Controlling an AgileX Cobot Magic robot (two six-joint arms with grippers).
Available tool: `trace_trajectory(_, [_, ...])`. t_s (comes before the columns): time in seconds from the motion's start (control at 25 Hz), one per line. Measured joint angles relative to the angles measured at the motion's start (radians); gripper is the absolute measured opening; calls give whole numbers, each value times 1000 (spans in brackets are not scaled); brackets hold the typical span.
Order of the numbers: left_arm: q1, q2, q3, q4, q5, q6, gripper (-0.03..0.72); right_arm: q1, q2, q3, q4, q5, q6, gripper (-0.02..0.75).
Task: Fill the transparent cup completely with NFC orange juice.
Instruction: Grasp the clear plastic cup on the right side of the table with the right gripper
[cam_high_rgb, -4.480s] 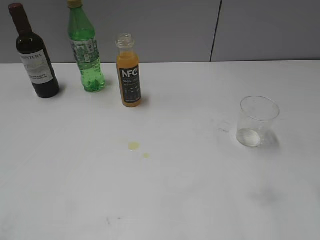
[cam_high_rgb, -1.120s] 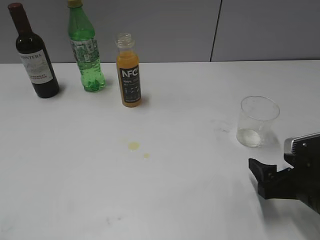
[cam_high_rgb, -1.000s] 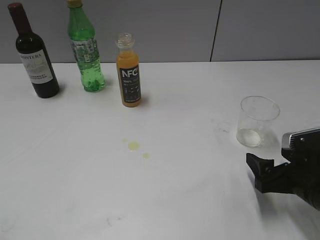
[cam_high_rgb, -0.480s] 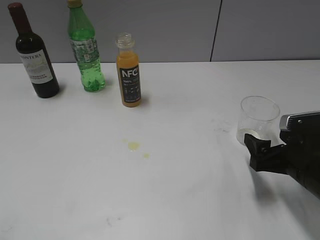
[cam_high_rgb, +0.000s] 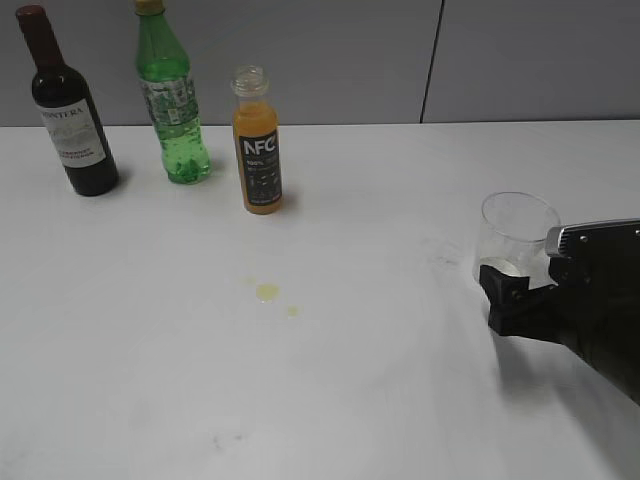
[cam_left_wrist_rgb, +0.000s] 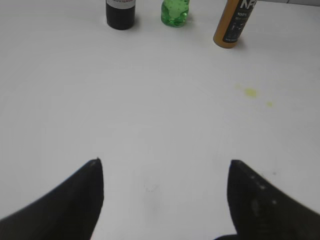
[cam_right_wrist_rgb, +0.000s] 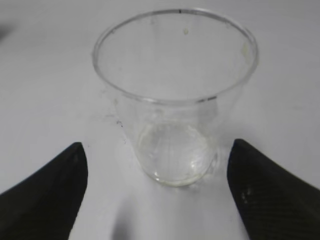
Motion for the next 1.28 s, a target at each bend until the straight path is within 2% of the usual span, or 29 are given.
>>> trace_trajectory(1.28, [0, 0, 0, 0, 0, 0, 587, 0, 186, -199, 64, -2, 7, 682])
